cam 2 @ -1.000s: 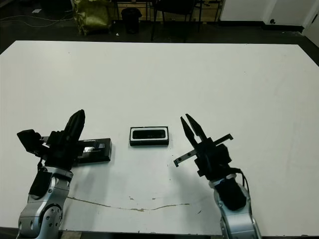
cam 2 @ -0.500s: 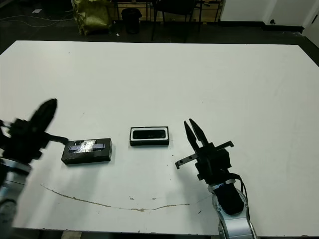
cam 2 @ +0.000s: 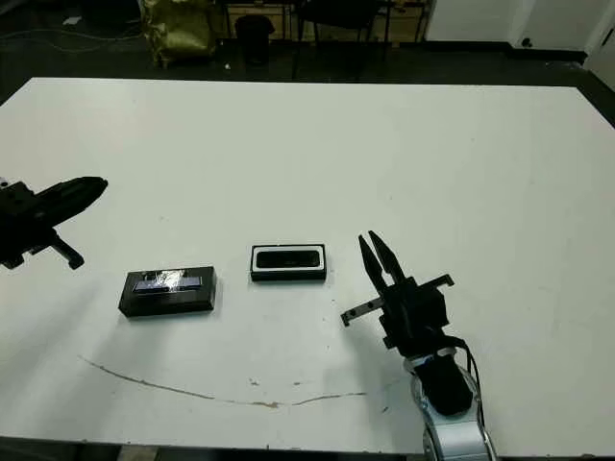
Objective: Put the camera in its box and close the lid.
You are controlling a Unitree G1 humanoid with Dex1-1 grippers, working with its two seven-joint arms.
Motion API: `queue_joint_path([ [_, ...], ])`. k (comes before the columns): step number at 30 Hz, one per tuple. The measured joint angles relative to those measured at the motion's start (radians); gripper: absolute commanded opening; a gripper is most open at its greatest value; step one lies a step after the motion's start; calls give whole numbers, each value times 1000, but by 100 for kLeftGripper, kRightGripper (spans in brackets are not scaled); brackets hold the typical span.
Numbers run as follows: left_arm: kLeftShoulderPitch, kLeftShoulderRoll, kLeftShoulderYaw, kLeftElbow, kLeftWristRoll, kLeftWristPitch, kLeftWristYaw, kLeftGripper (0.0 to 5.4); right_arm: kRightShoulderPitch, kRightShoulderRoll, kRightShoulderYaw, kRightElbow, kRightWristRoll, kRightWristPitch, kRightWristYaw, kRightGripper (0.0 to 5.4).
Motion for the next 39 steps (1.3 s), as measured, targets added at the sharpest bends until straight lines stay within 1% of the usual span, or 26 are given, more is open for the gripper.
queue_joint_path([
  [2,-65,41,-53,91,9,-19,-156,132,0,0,-1,0,1,0,-1,0],
  [6,-204,55,-140,323,30,-178,-465,226,0,0,-3,3,0,0,-4,0],
  [8,-246,48,-167,404,45,-230,-546,274,2,-1,-5,2,1,1,-4,0],
  [11,-284,28,-204,468,59,-319,-605,344,9,-1,-5,-3,2,19,-4,0],
  [15,-308,2,-243,522,65,-444,-618,441,15,-1,-4,-7,16,31,-3,0],
  [19,-310,-8,-255,529,107,-485,-617,537,26,-2,-2,-17,13,39,-4,0],
  [22,-310,-9,-256,511,127,-501,-617,539,27,-2,-1,-21,14,39,-4,0],
  [26,-310,-14,-268,507,124,-492,-618,539,28,-1,1,-9,14,37,-4,0],
  [27,-310,-15,-278,508,116,-477,-618,539,29,-1,1,-4,14,37,-4,0],
  [30,-310,-23,-299,517,58,-460,-620,539,30,-1,5,-2,14,37,-3,0],
  [33,-310,-25,-317,530,29,-468,-621,539,36,-1,7,-7,14,38,-4,0],
  [39,-308,-25,-347,554,-23,-444,-622,539,48,-1,10,-22,13,50,-5,0],
])
